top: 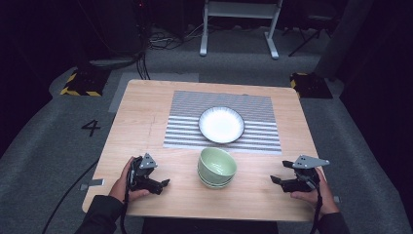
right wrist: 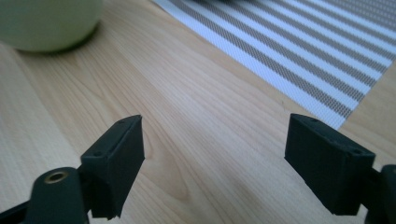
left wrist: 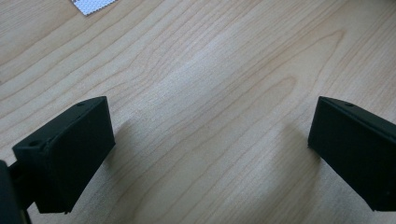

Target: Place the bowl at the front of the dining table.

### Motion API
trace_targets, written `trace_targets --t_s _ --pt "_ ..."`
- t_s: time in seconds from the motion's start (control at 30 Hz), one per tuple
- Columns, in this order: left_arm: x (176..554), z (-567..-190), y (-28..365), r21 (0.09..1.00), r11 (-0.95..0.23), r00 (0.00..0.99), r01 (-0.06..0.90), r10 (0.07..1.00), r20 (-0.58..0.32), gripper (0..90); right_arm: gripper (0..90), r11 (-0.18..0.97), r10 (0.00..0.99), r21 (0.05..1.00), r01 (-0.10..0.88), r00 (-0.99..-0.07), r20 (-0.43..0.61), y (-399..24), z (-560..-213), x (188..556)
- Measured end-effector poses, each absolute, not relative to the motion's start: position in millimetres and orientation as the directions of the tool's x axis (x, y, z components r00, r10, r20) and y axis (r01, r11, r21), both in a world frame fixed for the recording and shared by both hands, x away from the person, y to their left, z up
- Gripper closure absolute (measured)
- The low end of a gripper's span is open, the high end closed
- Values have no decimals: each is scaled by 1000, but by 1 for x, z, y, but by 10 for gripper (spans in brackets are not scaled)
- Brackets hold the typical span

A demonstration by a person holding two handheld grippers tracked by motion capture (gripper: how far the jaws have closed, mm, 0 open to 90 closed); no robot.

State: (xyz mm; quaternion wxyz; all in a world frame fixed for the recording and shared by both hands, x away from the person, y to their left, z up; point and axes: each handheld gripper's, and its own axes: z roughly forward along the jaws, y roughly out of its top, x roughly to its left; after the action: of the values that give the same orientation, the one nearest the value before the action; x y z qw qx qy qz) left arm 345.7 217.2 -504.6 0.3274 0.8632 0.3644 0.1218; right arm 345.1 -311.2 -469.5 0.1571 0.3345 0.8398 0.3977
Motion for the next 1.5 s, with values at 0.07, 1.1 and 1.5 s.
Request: trace_targets --t_s 0.07,1.1,1.5 --pt "346 -504 217 654 -521 704 550 709 -27 3 185 452 685 782 429 -729 4 -310 -463 344" --pt "346 -505 217 654 -520 704 550 709 -28 3 204 454 650 809 374 -760 -14 -297 -440 347" --pt "346 -504 217 653 -521 704 549 709 -27 3 203 470 630 817 334 -775 -45 -288 -429 346"
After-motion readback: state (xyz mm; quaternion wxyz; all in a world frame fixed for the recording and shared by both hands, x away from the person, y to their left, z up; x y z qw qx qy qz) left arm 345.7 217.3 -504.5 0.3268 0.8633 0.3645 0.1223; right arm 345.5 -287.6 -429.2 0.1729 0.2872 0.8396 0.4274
